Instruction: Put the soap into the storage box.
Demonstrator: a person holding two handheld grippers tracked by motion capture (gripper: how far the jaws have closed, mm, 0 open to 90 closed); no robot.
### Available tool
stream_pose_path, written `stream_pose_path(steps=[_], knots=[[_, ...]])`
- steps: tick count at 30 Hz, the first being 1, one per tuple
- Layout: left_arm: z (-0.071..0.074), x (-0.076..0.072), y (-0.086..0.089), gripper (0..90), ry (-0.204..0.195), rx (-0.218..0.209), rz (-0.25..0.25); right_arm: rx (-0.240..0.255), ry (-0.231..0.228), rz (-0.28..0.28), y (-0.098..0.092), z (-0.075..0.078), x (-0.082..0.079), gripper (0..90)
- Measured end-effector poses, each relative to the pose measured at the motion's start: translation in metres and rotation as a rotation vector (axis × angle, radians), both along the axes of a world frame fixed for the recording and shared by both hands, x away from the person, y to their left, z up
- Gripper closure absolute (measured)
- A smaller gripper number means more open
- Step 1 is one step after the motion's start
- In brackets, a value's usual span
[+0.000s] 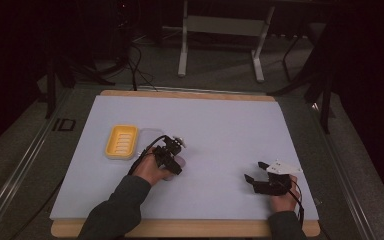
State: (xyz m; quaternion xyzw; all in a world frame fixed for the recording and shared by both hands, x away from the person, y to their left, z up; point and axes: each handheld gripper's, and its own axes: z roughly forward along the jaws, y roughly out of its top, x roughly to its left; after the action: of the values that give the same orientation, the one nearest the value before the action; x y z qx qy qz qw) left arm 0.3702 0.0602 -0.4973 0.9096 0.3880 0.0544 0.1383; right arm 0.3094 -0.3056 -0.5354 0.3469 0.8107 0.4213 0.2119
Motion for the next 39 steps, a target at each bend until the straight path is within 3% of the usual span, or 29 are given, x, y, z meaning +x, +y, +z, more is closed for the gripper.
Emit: stream_pose_path(steps=[7, 14, 25, 39], knots=[[0.0, 0.009, 0.0, 42.0, 0.053, 0.017, -0.025, 0.0, 0.002, 0.0, 0.0, 0.0, 0.0, 23.9], [-0.003, 0.018, -0.006, 44.4, 0.101, 0.061, -0.047, 0.0, 0.002, 0.0, 0.0, 0.0, 0.0, 23.9], [-0.001, 0.019, -0.01, 49.1, 0.107, 0.106, -0.066, -0.004, 0.005, 0.005, 0.001, 0.0, 0.0, 23.9], [0.003, 0.018, -0.01, 49.6, 0.119, 0.118, -0.105, -0.006, 0.002, 0.007, 0.001, 0.0, 0.0, 23.9]])
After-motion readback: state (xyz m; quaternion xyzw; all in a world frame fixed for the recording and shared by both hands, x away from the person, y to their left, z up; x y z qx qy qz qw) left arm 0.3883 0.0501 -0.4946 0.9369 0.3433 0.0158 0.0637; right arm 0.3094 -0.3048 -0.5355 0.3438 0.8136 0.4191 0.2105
